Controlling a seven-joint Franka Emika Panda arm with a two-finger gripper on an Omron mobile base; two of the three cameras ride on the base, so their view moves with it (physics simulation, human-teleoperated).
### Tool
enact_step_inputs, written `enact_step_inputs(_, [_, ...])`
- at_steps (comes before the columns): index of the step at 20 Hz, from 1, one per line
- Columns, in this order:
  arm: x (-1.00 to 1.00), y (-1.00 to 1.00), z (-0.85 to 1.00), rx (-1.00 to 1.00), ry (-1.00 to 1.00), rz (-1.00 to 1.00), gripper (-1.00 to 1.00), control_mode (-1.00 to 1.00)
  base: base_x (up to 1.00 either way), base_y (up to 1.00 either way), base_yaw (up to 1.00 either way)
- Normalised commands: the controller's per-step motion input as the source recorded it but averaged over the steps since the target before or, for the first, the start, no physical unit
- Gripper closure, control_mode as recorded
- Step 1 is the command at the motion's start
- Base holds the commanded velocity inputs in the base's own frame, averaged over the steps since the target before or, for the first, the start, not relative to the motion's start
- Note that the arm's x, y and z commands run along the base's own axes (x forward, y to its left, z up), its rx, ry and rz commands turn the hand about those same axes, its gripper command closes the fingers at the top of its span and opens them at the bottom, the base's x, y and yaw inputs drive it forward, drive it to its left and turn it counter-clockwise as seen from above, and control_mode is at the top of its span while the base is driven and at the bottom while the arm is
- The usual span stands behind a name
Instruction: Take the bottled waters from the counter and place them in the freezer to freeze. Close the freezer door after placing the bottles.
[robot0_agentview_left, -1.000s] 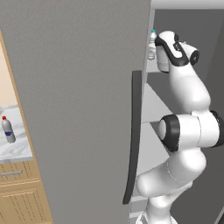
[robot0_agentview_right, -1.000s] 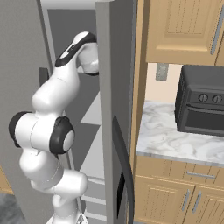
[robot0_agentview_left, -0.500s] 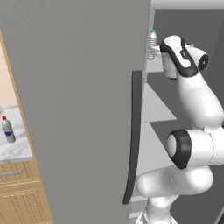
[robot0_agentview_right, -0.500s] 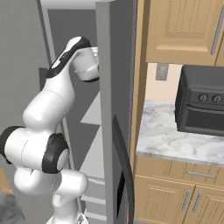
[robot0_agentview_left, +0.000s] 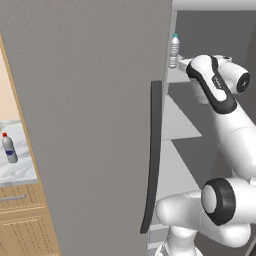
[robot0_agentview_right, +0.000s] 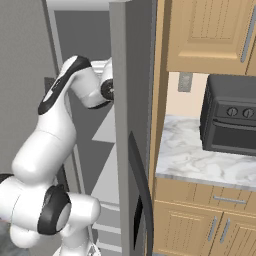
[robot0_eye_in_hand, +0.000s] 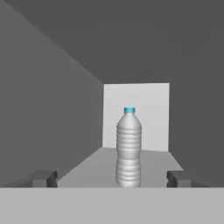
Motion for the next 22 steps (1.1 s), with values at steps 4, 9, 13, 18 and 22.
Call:
enact_step_inputs(4, [-0.78,0.11,0.12,0.0,0.0,-0.07,-1.0,-1.0,0.0,0.0,0.0])
enact_step_inputs(9, [-0.79,0.14,0.19,0.0,0.0,-0.07,-1.0,-1.0,0.0,0.0,0.0])
enact_step_inputs(13, [-0.71,0.13,0.26,0.0,0.04,-0.08,-1.0,-1.0,0.0,0.0,0.0])
enact_step_inputs(18, [-0.63,0.02,0.21,0.0,0.09,-0.06,-1.0,-1.0,0.0,0.0,0.0])
enact_step_inputs(22, [-0.67,0.02,0.02,0.0,0.1,-0.04,-1.0,-1.0,0.0,0.0,0.0])
